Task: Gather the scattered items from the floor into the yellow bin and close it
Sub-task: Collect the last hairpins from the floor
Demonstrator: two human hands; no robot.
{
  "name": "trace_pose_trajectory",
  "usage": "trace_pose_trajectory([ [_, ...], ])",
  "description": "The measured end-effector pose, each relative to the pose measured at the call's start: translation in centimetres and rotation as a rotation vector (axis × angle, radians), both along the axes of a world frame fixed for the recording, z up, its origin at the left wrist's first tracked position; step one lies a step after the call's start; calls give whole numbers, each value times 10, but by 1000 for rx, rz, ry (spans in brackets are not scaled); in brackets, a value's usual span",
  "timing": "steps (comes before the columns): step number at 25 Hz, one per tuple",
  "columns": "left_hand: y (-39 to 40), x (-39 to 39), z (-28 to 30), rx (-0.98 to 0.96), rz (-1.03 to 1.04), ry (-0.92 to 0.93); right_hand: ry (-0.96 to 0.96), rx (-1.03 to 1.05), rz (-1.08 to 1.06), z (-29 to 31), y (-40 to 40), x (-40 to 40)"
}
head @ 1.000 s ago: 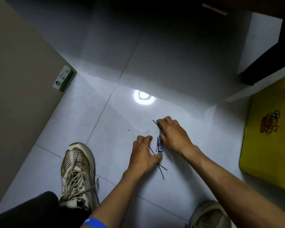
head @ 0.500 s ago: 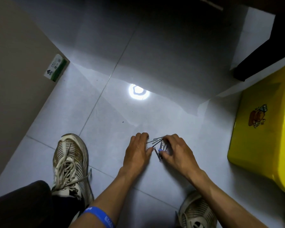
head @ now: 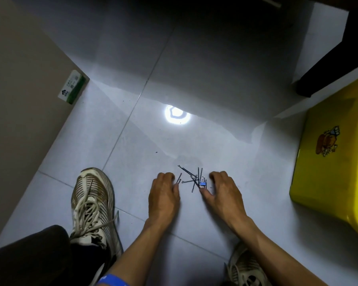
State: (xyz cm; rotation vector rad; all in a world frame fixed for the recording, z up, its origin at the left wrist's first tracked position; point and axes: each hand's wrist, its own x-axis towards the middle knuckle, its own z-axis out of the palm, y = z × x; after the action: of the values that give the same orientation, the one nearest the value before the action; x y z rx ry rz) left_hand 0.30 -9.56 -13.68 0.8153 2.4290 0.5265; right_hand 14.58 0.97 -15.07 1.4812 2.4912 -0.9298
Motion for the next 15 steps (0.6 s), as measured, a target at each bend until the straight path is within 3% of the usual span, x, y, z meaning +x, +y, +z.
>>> trace_pose_trajectory([
  [5, 20, 22, 7, 9, 186, -154, 57, -83, 46, 2, -15, -24],
  [8, 32, 27, 11, 40, 395, -260, 155, -155, -121, 5, -19, -25],
  [10, 30, 20, 9, 28, 463, -246, 100, -123, -160, 2, -17, -21],
  [13, 29, 18, 10, 45, 424, -367, 68, -128, 1, 0, -20, -26],
  [15, 28, 17, 13, 73, 460, -348, 78, -123, 21, 2, -21, -33],
])
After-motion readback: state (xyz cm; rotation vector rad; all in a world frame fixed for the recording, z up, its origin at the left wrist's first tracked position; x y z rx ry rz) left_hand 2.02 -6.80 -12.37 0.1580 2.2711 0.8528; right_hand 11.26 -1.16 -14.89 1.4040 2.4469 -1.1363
